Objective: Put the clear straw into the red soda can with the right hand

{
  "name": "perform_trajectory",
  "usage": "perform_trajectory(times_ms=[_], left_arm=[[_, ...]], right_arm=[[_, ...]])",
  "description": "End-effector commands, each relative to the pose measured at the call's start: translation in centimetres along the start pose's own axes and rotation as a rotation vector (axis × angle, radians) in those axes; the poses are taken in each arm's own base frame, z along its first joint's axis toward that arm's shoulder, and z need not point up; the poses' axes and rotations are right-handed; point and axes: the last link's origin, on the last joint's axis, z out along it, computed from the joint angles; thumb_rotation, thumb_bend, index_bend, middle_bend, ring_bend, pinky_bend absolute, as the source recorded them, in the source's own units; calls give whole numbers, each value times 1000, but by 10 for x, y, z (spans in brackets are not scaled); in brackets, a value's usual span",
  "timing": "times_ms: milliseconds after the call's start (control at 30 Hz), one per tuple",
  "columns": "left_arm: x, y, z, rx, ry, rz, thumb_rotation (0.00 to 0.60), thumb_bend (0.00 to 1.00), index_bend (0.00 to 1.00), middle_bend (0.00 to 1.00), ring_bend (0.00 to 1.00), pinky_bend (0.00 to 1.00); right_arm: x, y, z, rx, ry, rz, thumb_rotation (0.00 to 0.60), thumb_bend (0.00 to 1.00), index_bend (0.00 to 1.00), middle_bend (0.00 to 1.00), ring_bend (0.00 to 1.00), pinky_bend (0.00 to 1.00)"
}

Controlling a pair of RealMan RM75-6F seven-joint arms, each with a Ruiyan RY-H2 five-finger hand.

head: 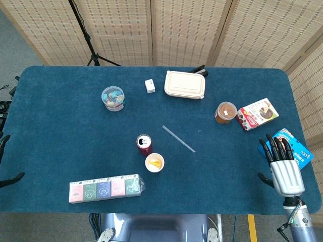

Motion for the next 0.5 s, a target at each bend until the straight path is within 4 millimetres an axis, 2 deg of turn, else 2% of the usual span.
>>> perform_trajectory(times_ms=[33, 200, 300, 367, 433, 500], left_arm=[[0, 0, 0, -1, -4, -1, 600, 0, 0, 0, 0, 0], [1, -1, 0, -1, -4, -14, 600, 0, 0, 0, 0, 0], [0, -1, 0, -1, -10, -17, 600, 0, 0, 0, 0, 0], [0, -2, 2, 7, -14, -19, 600, 0, 0, 0, 0, 0], [0, -3, 4, 19, -16, -21, 600, 0, 0, 0, 0, 0], [1, -3, 5, 24, -13, -25, 600, 0, 0, 0, 0, 0]], right_arm=[[-1, -1, 1, 0, 1, 3, 600, 0, 0, 0, 0, 0], [-3, -4, 7, 17, 22, 16, 600, 0, 36, 0, 0, 0], [-7, -14, 19, 36, 10, 64, 600, 0, 67, 0, 0, 0], [-9, -31, 45, 73, -37, 133, 600, 0, 83, 0, 0, 0], [-11, -47, 74, 79, -66, 88, 600, 0, 93, 0, 0, 0], [-12, -62, 88, 84, -87, 103, 600, 0, 98, 0, 0, 0]])
